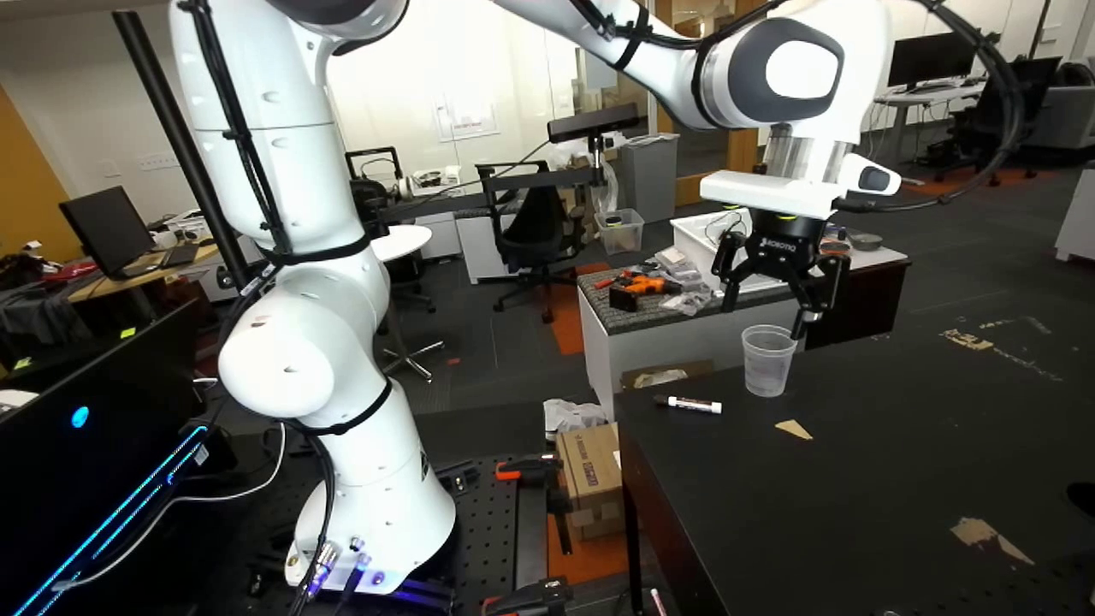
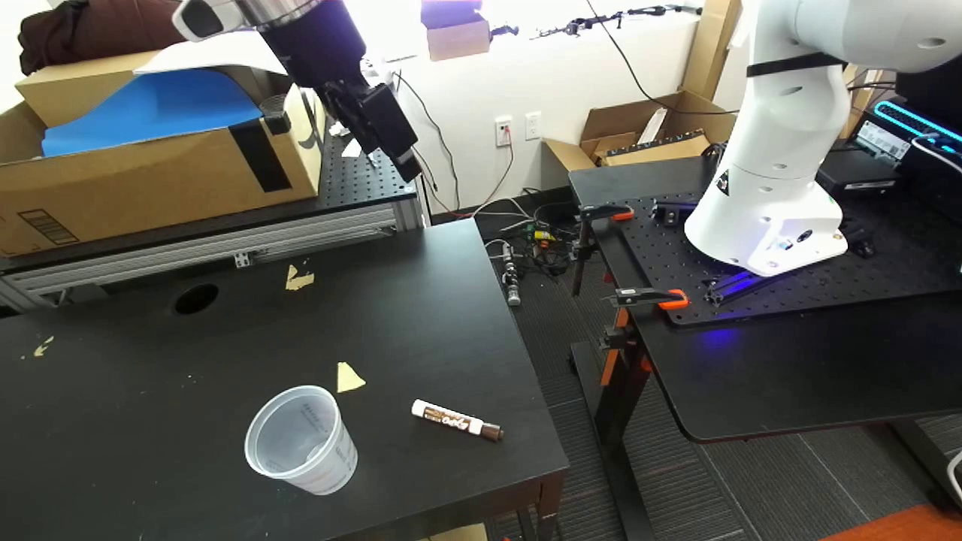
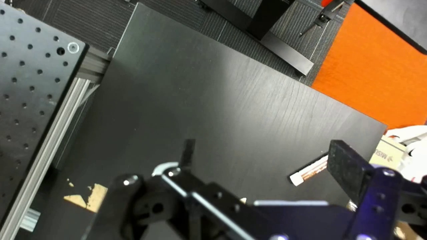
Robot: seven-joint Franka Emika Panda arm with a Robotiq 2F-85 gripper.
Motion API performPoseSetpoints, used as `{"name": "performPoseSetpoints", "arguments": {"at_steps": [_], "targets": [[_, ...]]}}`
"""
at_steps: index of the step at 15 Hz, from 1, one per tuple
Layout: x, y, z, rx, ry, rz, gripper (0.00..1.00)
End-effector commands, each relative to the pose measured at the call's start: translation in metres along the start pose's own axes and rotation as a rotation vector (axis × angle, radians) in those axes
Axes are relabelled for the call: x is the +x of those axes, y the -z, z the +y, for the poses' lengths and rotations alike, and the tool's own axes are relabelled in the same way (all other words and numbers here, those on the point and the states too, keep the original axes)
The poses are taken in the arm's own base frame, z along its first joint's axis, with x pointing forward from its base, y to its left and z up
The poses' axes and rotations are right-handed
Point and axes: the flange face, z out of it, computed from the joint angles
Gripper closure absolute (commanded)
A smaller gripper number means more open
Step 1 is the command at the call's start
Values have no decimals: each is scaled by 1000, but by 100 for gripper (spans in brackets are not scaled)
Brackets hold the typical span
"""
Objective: Move the cup backwards
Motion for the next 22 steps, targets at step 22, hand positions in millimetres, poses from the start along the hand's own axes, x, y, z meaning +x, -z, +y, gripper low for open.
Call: {"name": "performPoseSetpoints", "arguments": {"at_steps": [22], "targets": [[163,-63,-63,-27,368,194,0]]}}
